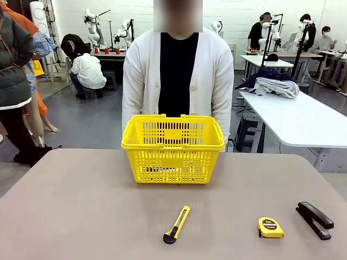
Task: Place the items the person wants into the basket.
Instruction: Pick up the item the person points to and place it in the Market Basket.
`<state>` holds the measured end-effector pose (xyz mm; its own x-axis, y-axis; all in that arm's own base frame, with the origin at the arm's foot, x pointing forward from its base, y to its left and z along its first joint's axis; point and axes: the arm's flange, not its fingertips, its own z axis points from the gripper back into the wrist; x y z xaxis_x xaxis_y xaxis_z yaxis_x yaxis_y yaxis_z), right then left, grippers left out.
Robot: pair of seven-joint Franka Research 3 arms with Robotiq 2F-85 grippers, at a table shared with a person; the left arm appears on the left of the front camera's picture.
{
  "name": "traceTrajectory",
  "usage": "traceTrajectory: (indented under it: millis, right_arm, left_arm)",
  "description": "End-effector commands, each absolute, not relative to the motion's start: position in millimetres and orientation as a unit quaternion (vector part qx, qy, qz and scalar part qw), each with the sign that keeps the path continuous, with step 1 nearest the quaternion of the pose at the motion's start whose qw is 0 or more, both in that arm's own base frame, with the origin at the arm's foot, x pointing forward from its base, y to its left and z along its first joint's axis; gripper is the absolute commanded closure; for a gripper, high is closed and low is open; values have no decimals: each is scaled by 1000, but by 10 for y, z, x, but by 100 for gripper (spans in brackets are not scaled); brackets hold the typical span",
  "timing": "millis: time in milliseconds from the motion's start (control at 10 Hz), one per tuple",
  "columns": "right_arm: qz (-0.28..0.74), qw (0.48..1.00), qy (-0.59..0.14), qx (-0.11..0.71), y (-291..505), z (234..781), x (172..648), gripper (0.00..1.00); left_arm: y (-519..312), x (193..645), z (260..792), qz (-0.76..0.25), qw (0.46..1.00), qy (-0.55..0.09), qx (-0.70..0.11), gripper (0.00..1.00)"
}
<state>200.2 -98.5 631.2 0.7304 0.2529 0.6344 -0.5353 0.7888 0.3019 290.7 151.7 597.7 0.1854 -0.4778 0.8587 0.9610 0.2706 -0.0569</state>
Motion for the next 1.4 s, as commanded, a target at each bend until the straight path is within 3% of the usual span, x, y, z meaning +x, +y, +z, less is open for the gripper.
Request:
traceTrajectory:
  millis: [0,1300]
  right_arm:
    - [224,896,-294,246,-974,6302,2007,0]
    - [224,896,-294,246,-974,6302,2007,0]
  left_arm:
    - [1530,2912,5991,-519,692,-386,-319,0]
    - [1530,2912,5991,-519,692,-386,-319,0]
